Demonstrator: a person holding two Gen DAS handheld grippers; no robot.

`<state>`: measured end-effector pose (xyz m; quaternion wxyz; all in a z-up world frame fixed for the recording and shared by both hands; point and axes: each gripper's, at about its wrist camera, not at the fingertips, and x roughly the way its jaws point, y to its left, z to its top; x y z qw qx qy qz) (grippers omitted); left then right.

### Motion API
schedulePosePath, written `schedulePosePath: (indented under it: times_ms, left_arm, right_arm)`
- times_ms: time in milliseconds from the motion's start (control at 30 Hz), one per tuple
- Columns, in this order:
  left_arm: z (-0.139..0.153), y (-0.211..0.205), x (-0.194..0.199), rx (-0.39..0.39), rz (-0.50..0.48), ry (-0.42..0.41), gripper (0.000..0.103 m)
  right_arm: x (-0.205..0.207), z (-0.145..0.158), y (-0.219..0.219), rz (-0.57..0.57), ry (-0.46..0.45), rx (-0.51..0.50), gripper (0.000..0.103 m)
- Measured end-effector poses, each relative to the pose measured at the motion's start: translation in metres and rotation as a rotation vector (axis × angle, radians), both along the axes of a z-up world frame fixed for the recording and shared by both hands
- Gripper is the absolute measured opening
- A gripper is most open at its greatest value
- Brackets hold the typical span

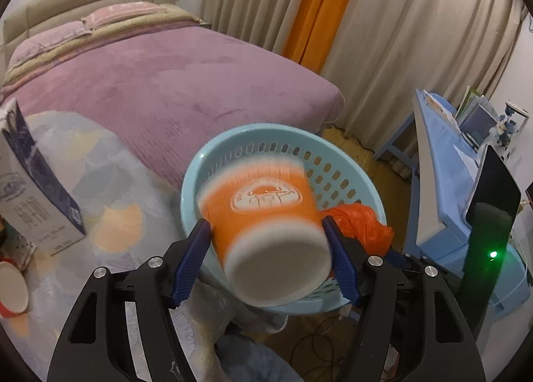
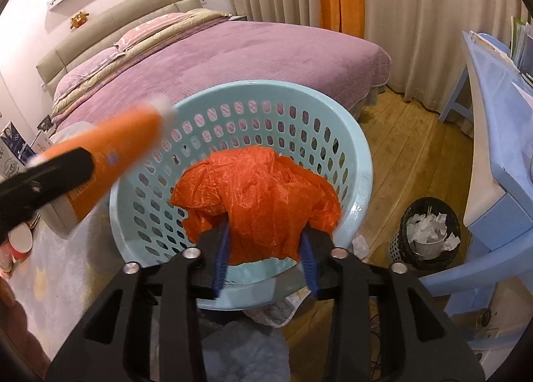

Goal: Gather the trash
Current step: 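Carry the bag and cup to the blue basket and open both tools to drop them, then grasp the white milk carton with the right tool while the left tool approaches the pink bottle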

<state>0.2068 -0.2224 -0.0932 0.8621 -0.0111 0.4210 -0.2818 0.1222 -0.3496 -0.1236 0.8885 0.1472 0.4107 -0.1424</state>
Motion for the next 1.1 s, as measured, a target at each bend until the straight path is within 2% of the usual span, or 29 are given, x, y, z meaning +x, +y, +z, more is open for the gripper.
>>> schedulePosePath:
  times_ms: [100, 533, 800, 1100]
  left_arm:
    - [0.0, 0.007, -0.001, -0.011, -0.003, 0.007, 0.07]
    - [0.033, 0.04, -0.032, -0.063, 0.031, -0.07, 0.073]
    - [0.058, 0.072, -0.06, -0.064, 0.058, -0.159, 0.073]
    - [0.076, 0.145, -0.078, -0.055, 0.16, -0.234, 0.073]
  right_arm:
    - [-0.003, 0.003, 0.0, -0.003, -0.013, 0.0, 0.054]
    - [-0.019, 0.037, 0.015, 0.005, -0.082, -0.006, 0.054]
    - [-0.029, 0.066, 0.047, 0.071, -0.151, -0.042, 0.054]
    - [-0.024, 0.083, 0.099, 0.21, -0.219, -0.054, 0.054]
